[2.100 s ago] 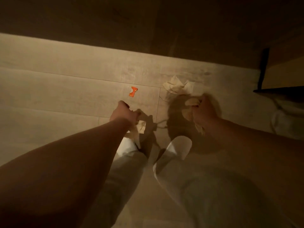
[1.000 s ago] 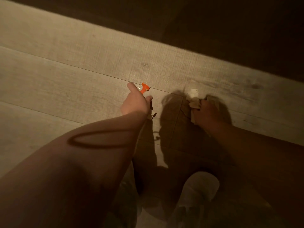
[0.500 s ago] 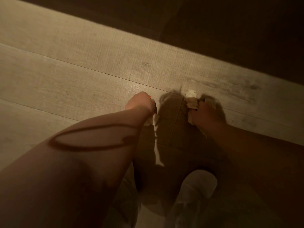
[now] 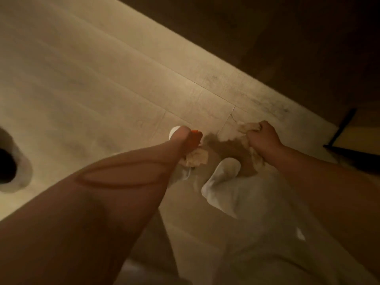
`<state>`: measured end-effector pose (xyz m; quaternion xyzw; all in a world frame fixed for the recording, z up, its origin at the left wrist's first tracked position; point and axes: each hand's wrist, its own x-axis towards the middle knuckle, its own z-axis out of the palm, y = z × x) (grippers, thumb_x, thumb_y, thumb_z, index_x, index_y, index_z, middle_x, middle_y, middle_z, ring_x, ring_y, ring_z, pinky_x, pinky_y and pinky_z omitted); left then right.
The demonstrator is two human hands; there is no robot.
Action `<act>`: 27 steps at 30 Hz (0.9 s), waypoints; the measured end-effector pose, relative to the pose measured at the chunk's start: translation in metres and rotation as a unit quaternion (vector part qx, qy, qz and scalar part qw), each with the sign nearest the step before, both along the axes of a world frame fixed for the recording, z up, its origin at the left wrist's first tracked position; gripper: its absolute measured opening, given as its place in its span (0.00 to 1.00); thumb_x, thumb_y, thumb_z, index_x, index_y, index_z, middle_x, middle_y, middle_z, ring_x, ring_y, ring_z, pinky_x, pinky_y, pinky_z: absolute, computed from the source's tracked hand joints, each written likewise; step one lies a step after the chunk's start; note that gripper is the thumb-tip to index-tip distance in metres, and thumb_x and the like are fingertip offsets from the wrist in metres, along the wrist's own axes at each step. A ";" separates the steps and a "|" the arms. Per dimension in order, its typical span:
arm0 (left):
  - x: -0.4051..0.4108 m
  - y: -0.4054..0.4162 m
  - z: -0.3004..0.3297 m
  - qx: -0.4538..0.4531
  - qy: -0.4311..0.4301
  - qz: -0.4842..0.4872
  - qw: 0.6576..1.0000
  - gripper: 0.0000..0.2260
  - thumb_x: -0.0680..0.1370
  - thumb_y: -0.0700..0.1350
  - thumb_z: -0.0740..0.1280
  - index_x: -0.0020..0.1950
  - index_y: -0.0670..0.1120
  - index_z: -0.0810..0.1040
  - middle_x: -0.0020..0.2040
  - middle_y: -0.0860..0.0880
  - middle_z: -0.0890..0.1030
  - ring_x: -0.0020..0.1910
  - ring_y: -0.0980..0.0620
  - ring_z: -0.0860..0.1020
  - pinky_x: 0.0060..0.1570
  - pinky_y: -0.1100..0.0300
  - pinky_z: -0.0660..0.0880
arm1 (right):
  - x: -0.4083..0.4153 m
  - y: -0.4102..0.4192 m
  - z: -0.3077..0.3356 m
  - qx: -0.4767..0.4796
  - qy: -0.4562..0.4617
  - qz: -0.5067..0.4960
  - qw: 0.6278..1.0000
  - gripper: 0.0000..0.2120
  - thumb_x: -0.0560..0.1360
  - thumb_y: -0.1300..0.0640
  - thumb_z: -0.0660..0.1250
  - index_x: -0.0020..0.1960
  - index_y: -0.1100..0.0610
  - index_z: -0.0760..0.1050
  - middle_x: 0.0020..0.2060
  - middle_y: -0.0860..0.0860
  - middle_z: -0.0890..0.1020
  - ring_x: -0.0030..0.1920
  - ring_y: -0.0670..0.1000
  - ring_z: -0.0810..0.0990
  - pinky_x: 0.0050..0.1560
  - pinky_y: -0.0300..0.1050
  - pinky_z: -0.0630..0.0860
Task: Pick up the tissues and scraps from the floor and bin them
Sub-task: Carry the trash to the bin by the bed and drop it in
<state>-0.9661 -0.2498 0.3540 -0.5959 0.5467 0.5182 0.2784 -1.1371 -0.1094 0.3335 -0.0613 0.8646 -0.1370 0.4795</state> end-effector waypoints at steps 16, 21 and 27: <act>0.288 -0.079 0.252 -0.065 0.073 0.395 0.913 0.10 0.74 0.48 0.68 0.35 0.45 0.79 0.36 0.45 0.80 0.38 0.45 0.78 0.41 0.56 0.74 | 0.271 -0.178 0.302 -0.114 -0.061 0.121 0.984 0.15 0.78 0.60 0.62 0.63 0.57 0.79 0.50 0.53 0.82 0.43 0.50 0.79 0.45 0.42 0.72; 0.424 -0.116 0.269 -0.052 0.067 0.533 0.842 0.12 0.76 0.47 0.68 0.33 0.45 0.76 0.32 0.47 0.78 0.31 0.48 0.76 0.31 0.60 0.70 | 0.383 -0.253 0.305 -0.100 -0.069 0.206 0.971 0.14 0.76 0.59 0.63 0.60 0.58 0.80 0.43 0.54 0.81 0.38 0.51 0.78 0.38 0.43 0.73; 0.560 -0.139 0.286 -0.080 0.027 0.661 0.746 0.11 0.77 0.48 0.67 0.38 0.43 0.78 0.33 0.47 0.76 0.30 0.50 0.74 0.29 0.60 0.68 | 0.509 -0.344 0.320 -0.113 -0.090 0.319 0.937 0.03 0.74 0.58 0.66 0.44 0.54 0.79 0.37 0.54 0.80 0.31 0.51 0.75 0.32 0.42 0.70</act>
